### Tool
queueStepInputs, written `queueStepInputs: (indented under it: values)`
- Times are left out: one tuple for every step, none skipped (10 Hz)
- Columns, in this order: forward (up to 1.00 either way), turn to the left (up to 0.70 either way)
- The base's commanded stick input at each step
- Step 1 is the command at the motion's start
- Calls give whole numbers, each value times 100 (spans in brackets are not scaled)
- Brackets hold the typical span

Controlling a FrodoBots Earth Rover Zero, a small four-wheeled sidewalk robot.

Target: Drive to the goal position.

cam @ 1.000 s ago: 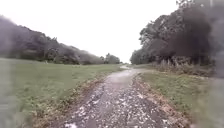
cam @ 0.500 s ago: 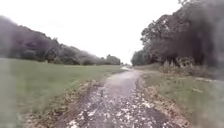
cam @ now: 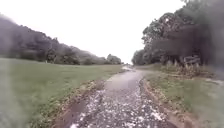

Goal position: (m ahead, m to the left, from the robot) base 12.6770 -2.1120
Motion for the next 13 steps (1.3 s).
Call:
queueStepInputs:
  values:
    - [70,0]
    - [70,0]
    - [70,0]
    - [70,1]
    - [70,2]
    - [70,-2]
    - [70,-5]
    - [70,-8]
    - [70,-5]
    - [70,-2]
    - [70,-1]
    - [70,0]
    - [70,-23]
